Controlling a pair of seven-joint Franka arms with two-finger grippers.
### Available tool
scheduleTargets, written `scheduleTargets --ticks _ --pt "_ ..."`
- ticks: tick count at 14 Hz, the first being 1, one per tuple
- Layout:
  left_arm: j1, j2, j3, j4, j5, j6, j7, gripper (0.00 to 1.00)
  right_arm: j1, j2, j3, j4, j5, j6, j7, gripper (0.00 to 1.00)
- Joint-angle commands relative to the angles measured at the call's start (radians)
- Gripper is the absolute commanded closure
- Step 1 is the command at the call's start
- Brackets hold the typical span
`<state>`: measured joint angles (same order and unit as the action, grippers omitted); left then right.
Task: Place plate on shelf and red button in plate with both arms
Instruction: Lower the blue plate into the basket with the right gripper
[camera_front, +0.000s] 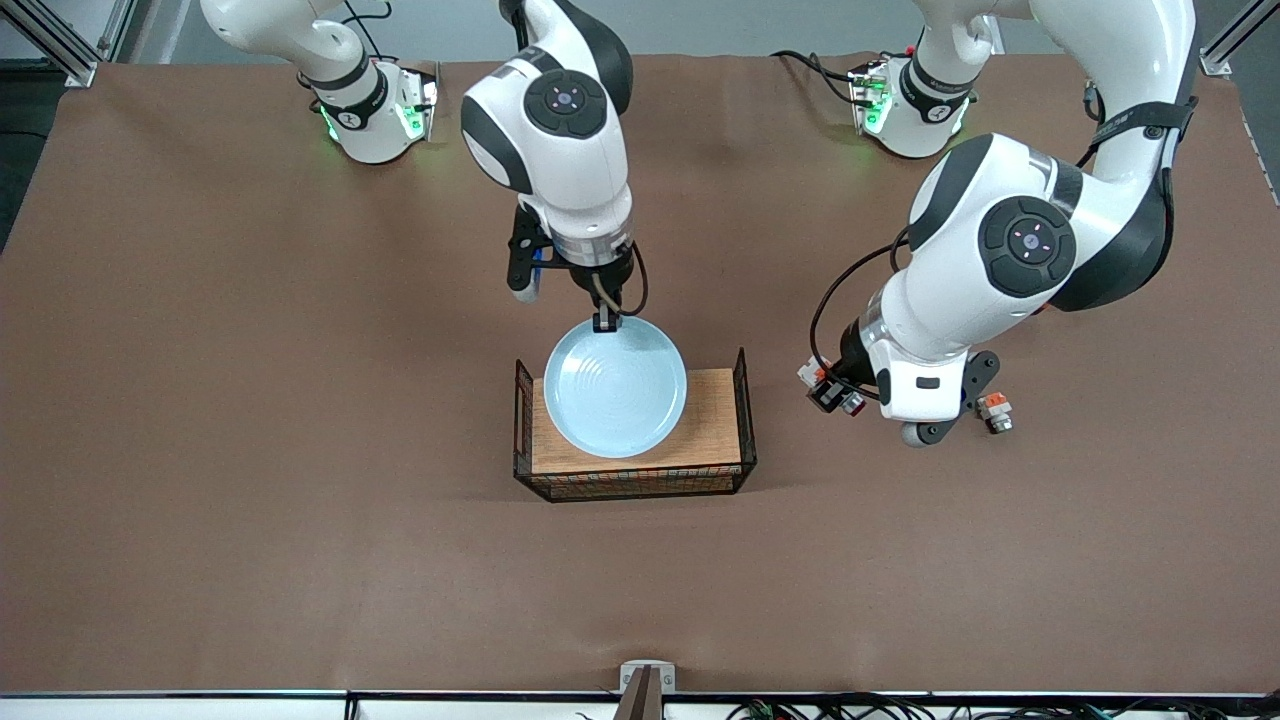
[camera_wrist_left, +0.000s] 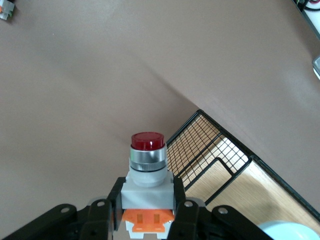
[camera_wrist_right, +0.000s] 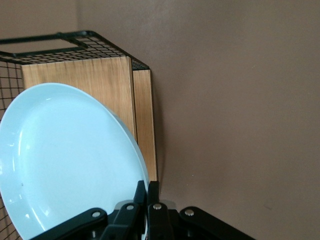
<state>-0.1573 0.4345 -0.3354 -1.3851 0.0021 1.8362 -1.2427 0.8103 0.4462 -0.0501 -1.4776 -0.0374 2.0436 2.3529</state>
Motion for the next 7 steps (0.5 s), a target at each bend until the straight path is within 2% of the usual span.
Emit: scheduleTargets --ticks 1,3,7 --pt "-0.007 0.001 0.004 0.021 -0.002 -0.002 -0.023 0.65 0.027 0.045 -0.011 0.013 -0.041 0.038 0.048 1.0" --pt "-0.005 0.0 0.004 0.021 -0.002 -0.002 -0.023 0.65 0.027 0.063 -0.011 0.014 -0.073 0.044 0.06 1.0" --pt "0.001 0.0 0.004 0.021 -0.005 -0.002 -0.023 0.65 0.024 0.072 -0.011 0.014 -0.076 0.055 0.06 0.99"
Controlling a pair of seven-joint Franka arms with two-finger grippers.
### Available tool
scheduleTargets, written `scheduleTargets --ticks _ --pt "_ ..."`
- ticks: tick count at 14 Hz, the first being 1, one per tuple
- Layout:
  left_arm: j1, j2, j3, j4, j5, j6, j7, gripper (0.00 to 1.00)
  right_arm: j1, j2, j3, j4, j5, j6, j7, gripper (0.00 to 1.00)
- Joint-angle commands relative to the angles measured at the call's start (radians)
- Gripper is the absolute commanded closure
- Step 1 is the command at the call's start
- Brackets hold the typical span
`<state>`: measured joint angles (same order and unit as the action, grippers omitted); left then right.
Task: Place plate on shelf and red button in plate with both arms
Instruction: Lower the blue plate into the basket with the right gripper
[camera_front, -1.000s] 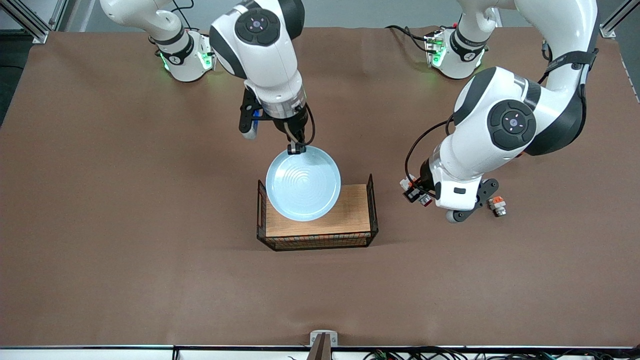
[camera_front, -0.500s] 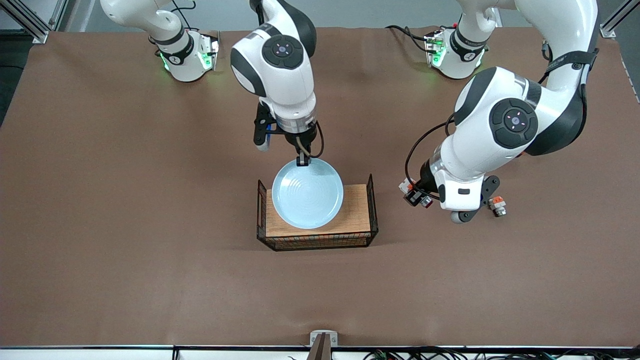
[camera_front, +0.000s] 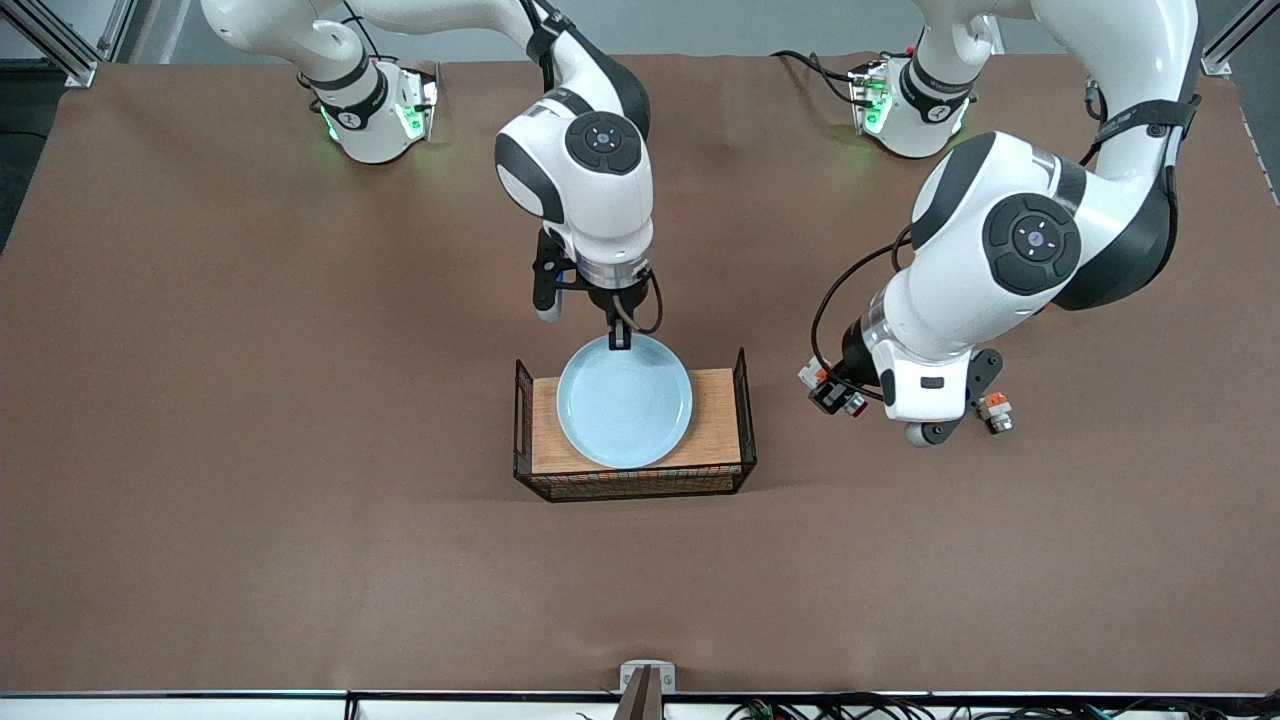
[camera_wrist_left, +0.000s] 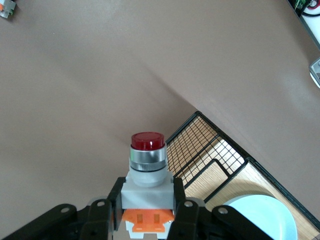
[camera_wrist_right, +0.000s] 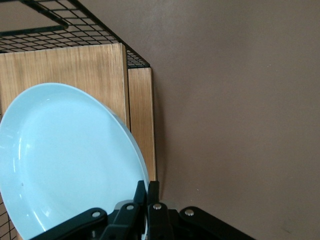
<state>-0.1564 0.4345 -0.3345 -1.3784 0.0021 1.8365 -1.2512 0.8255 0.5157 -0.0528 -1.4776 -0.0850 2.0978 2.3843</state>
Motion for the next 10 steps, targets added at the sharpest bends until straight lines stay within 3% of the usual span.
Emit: scheduleTargets --ticks 1,7,8,9,10 --pt "0.001 0.0 0.002 0.013 -0.007 -0.002 -0.013 0.65 0.009 0.004 -0.009 0.014 -0.029 0.001 0.027 0.99" --pt "0.006 0.0 0.002 0.013 -0.008 -0.002 -0.007 0.65 0.011 0.033 -0.009 0.022 -0.044 0.001 0.027 0.86" --pt "0.008 0.0 0.002 0.013 -0.008 -0.002 -0.005 0.65 0.009 0.033 -0.009 0.022 -0.044 0.001 0.027 0.66" --pt "0.008 0.0 0.002 0.013 -0.008 -0.002 -0.005 0.65 0.009 0.033 -0.009 0.023 -0.045 -0.001 0.027 0.15" --pt "0.006 0.0 0.002 0.013 -0.008 -0.002 -0.008 0.65 0.004 0.033 -0.01 0.028 -0.044 -0.001 0.029 0.0"
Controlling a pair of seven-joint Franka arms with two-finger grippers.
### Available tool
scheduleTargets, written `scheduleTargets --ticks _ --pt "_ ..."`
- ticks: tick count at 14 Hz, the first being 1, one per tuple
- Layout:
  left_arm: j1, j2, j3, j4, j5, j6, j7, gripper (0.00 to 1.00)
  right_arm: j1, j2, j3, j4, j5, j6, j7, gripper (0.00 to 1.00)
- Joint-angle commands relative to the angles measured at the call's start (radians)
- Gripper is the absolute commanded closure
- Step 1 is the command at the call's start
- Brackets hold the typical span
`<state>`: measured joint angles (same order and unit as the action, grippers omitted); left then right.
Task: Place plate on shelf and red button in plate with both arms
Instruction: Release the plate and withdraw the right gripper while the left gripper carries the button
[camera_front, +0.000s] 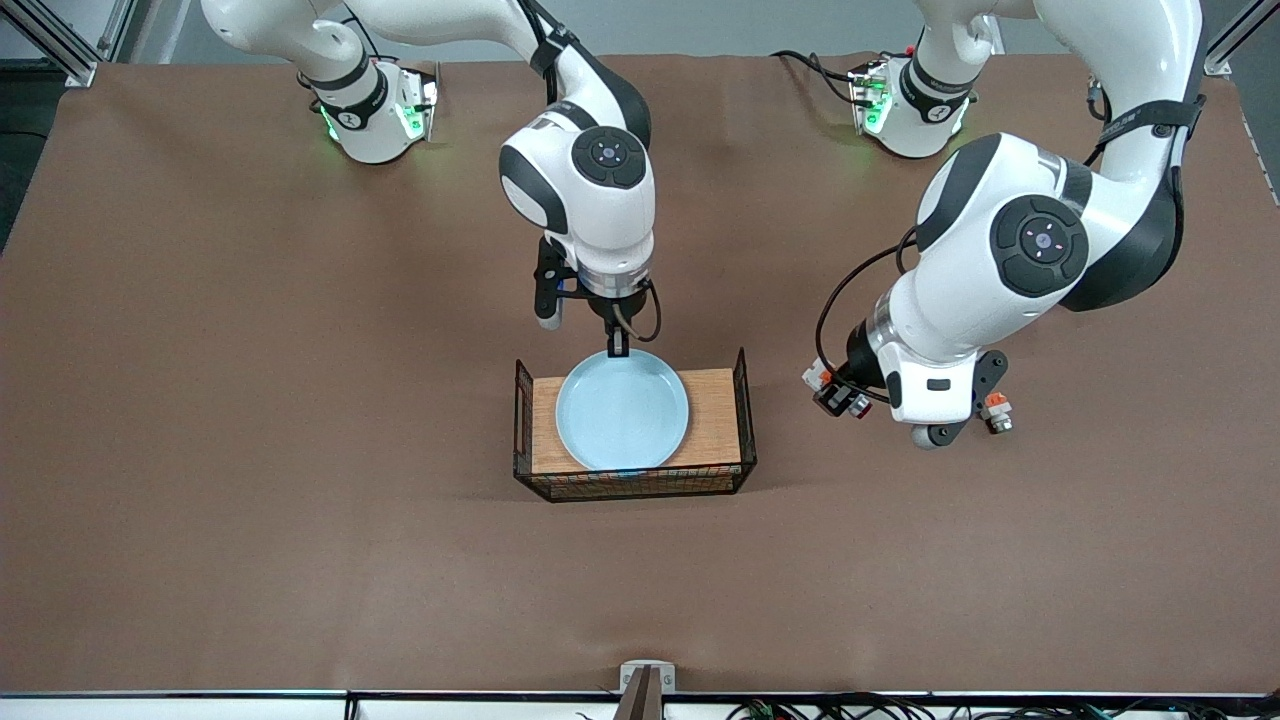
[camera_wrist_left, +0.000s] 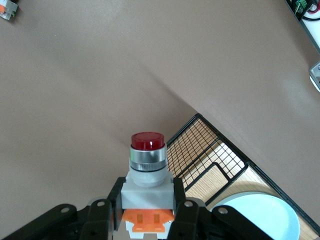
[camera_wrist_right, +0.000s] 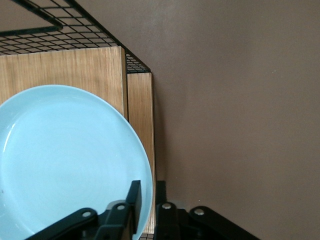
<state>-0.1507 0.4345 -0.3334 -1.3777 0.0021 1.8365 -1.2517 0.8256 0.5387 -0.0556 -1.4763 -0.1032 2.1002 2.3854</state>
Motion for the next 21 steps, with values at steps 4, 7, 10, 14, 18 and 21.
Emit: scheduleTargets --ticks 4,7,10,14,18,21 --pt "-0.015 -0.005 -0.001 0.016 -0.013 -0.002 -0.02 0.65 -0.006 0.009 -0.009 0.05 -0.024 -0.014 0.018 0.0" --pt "-0.055 0.007 -0.001 0.032 -0.011 0.018 -0.128 0.65 -0.032 0.006 -0.004 0.118 -0.006 -0.109 -0.087 0.0" --pt "-0.101 0.024 0.004 0.072 -0.013 0.033 -0.283 0.65 -0.075 -0.005 -0.001 0.201 0.075 -0.245 -0.242 0.0" --pt "-0.159 0.088 0.005 0.135 -0.013 0.076 -0.49 0.65 -0.177 -0.049 -0.001 0.28 0.148 -0.449 -0.546 0.0" --pt "-0.223 0.17 0.025 0.192 -0.011 0.156 -0.673 0.65 -0.311 -0.132 -0.006 0.274 0.194 -0.555 -0.9 0.0" --pt "-0.314 0.19 0.089 0.192 -0.013 0.24 -0.733 0.65 -0.422 -0.169 -0.007 0.264 0.195 -0.641 -1.18 0.0"
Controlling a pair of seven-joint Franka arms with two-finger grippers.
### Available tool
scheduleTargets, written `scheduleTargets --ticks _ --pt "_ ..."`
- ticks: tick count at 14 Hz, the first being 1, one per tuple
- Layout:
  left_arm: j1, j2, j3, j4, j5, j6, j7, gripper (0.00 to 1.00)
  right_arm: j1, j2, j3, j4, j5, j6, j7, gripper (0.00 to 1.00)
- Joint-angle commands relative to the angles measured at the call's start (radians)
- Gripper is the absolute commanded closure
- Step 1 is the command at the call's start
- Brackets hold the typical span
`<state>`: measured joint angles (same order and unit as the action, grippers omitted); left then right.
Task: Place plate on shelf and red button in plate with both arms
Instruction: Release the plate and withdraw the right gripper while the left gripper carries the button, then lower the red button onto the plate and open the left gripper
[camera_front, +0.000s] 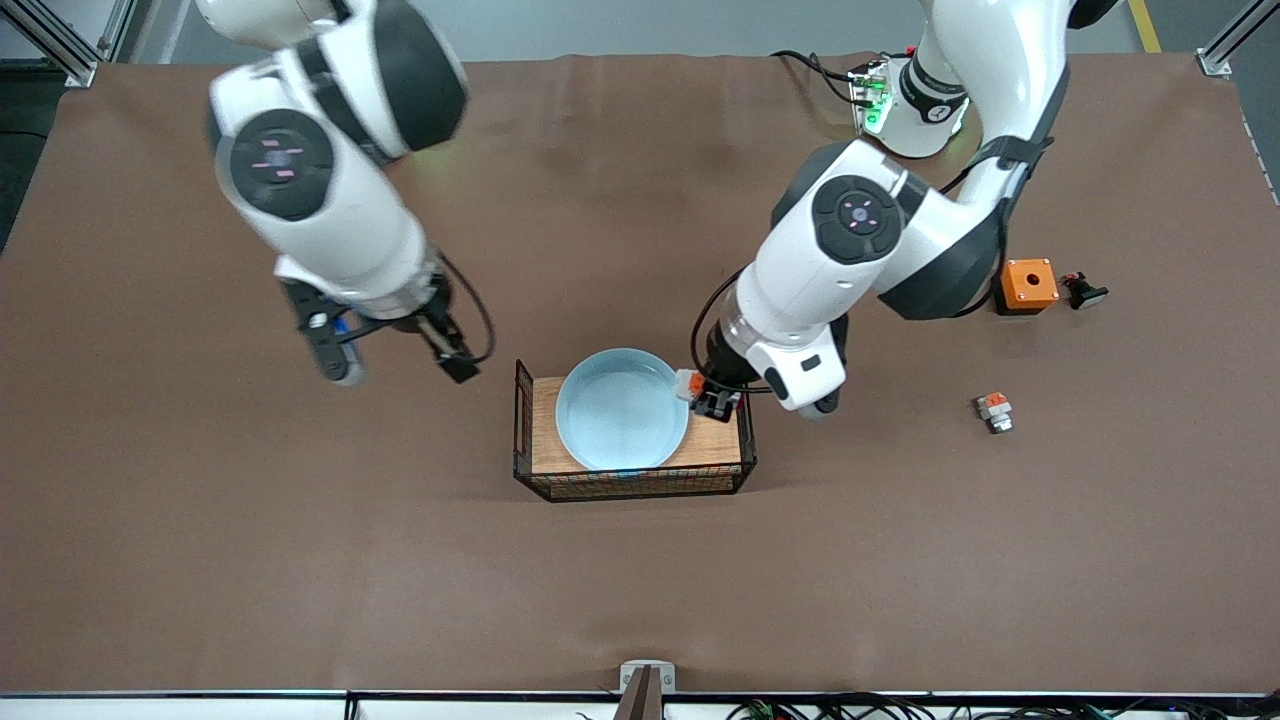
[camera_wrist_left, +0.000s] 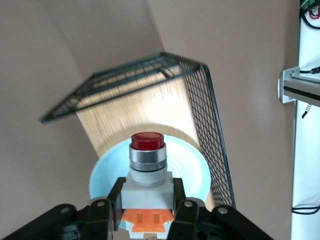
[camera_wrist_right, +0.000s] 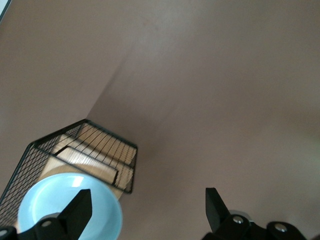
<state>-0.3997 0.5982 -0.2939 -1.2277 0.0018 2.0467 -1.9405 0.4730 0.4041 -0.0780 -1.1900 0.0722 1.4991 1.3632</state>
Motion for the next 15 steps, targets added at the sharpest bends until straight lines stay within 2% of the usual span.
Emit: scheduleTargets --ticks 1,6,10,12,15 --pt "-0.085 0.04 0.062 0.043 -0.012 0.056 -0.064 0.65 -0.106 -0.05 0.015 -0.031 0.018 -0.052 -0.249 0.0" --pt "-0.125 0.08 0.067 0.048 -0.012 0.164 -0.084 0.65 -0.273 -0.111 0.009 -0.092 0.012 -0.085 -0.646 0.0" --pt "-0.154 0.123 0.071 0.047 -0.009 0.217 -0.092 0.65 -0.384 -0.11 0.009 -0.1 0.004 -0.079 -0.904 0.0" --pt "-0.159 0.146 0.073 0.044 -0.006 0.236 -0.092 0.65 -0.427 -0.11 0.007 -0.106 0.0 -0.077 -0.998 0.0" --pt "-0.166 0.169 0.073 0.042 -0.002 0.237 -0.092 0.65 -0.433 -0.111 0.011 -0.111 -0.051 -0.073 -1.052 0.0"
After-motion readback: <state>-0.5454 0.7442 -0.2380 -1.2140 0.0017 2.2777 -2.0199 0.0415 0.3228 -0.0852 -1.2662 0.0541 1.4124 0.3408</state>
